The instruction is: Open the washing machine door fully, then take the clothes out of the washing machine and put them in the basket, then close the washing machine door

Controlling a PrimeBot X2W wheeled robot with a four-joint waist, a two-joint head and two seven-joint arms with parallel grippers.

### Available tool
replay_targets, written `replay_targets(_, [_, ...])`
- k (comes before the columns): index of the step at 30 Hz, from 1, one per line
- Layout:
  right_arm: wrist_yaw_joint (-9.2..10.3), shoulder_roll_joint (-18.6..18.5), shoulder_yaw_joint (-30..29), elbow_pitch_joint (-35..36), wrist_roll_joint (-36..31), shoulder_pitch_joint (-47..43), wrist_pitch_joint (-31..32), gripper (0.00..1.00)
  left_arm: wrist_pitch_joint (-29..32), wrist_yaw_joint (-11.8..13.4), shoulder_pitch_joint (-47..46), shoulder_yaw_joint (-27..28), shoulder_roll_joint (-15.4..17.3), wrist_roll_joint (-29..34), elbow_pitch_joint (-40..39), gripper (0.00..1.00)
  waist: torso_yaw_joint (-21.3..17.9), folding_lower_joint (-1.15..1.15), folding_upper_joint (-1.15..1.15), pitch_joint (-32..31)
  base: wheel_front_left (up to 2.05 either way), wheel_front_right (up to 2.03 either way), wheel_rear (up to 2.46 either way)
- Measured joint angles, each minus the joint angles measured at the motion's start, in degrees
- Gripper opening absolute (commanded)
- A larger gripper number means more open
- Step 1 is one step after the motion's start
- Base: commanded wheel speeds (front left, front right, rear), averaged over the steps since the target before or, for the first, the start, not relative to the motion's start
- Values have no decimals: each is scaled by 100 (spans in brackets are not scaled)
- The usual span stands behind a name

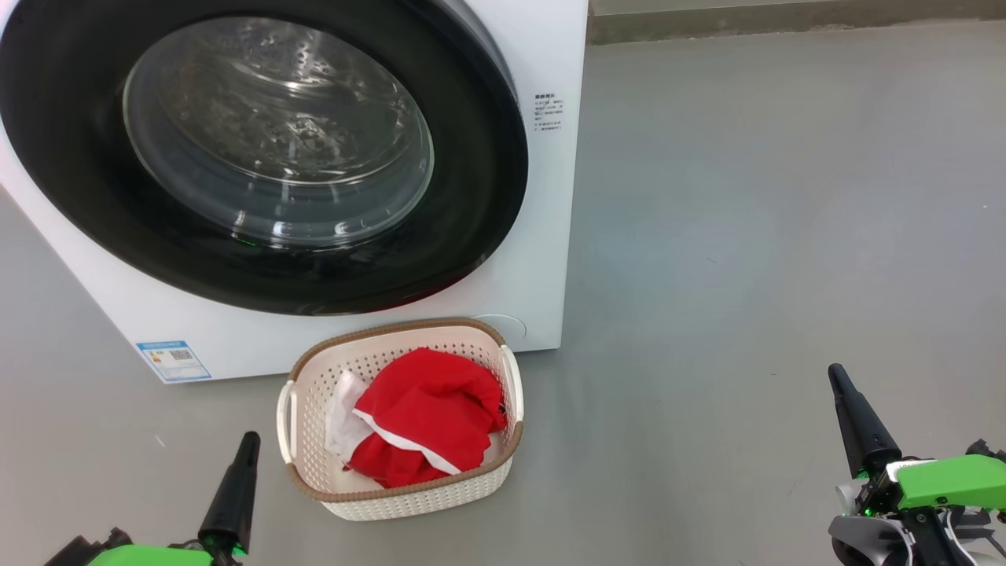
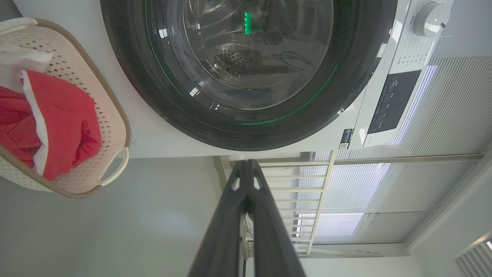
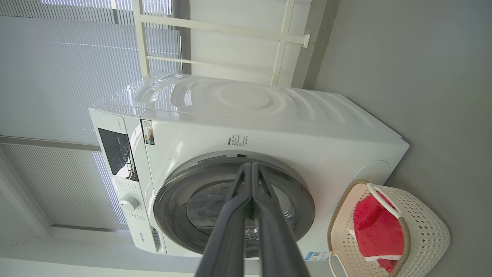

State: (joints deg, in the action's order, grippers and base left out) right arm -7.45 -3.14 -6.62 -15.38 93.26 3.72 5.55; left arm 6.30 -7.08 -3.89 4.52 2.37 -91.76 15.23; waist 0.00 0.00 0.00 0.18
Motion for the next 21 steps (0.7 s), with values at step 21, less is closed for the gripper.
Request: replay_targets(21, [0, 13, -12, -1, -11, 0, 2, 0, 0, 0, 0, 0, 0, 0, 0, 0, 0, 0, 0, 0, 0, 0, 0])
